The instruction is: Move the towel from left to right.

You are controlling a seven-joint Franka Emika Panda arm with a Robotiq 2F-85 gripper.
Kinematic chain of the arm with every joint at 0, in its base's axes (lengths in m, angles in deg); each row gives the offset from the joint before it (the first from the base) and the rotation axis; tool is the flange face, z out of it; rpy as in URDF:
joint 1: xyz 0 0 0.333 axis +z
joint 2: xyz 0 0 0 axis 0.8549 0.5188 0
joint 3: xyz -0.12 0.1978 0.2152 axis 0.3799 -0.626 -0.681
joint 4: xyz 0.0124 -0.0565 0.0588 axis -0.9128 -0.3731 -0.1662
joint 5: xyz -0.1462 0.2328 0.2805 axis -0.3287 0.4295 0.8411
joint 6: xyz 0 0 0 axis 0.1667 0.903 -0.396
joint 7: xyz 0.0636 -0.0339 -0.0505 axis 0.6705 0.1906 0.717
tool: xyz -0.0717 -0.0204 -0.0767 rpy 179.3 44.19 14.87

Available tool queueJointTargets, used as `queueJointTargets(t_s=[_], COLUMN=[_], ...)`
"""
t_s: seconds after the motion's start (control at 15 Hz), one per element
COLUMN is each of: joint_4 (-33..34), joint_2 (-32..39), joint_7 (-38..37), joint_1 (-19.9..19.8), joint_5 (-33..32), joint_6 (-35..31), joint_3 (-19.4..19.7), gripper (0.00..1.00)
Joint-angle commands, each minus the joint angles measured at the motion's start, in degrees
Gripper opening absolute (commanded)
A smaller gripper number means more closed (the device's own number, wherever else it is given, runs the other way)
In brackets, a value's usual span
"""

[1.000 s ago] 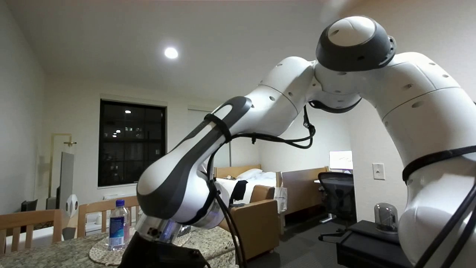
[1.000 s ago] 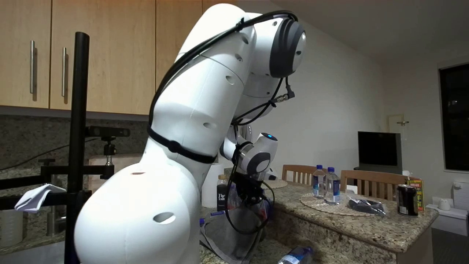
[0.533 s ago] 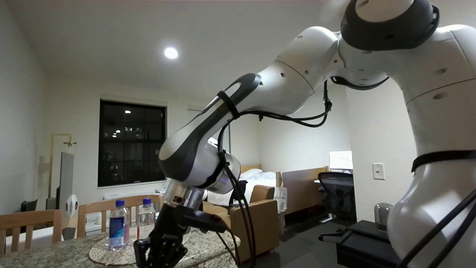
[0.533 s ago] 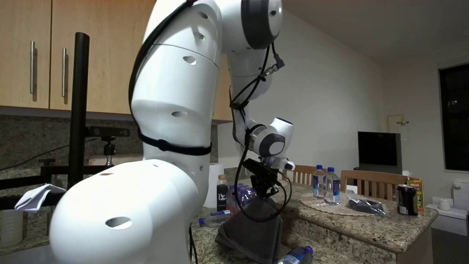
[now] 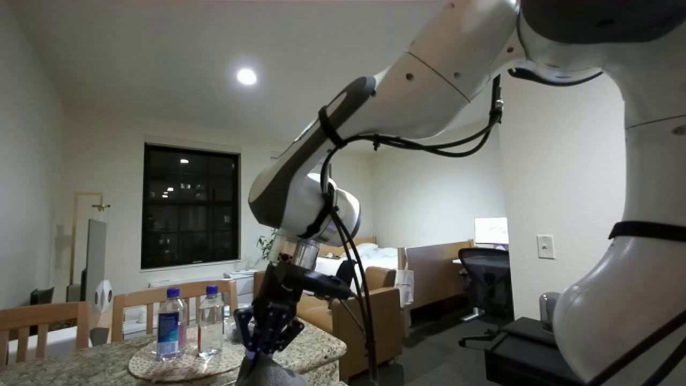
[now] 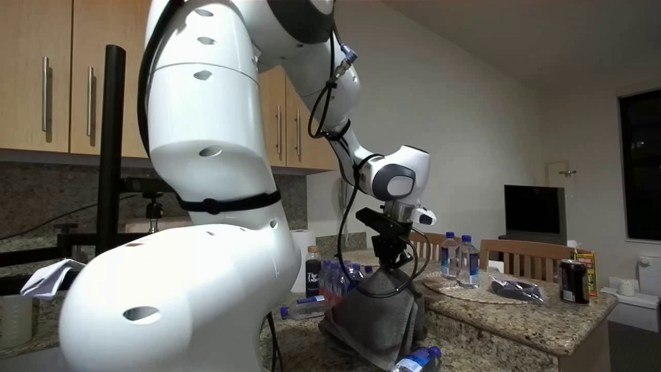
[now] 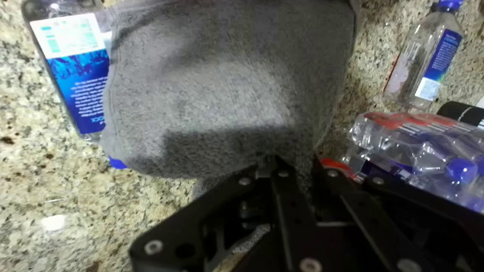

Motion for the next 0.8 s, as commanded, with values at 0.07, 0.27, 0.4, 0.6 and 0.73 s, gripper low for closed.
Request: queueJointTargets(t_s=[0.07, 0.27, 0.4, 0.6, 0.73], joint_4=[-1.8, -3.7, -4.6, -5.7, -6.2], joint_2=[-7.1, -11.3, -12.5, -12.7, -11.2], joint_7=[1.7, -0.8, -3.7, -7.3, -7.2], joint_1=[15.6, 28.2, 36.7, 44.2, 47.9], joint_5=[3.0, 0.9, -2.7, -7.7, -8.2], joint_6=[2.2, 3.9, 4.1, 4.1, 3.3], joint_3=[18.8, 32.9, 42.5, 50.8, 54.5], gripper=[0.09, 0.09, 0.09, 0.09, 0.09])
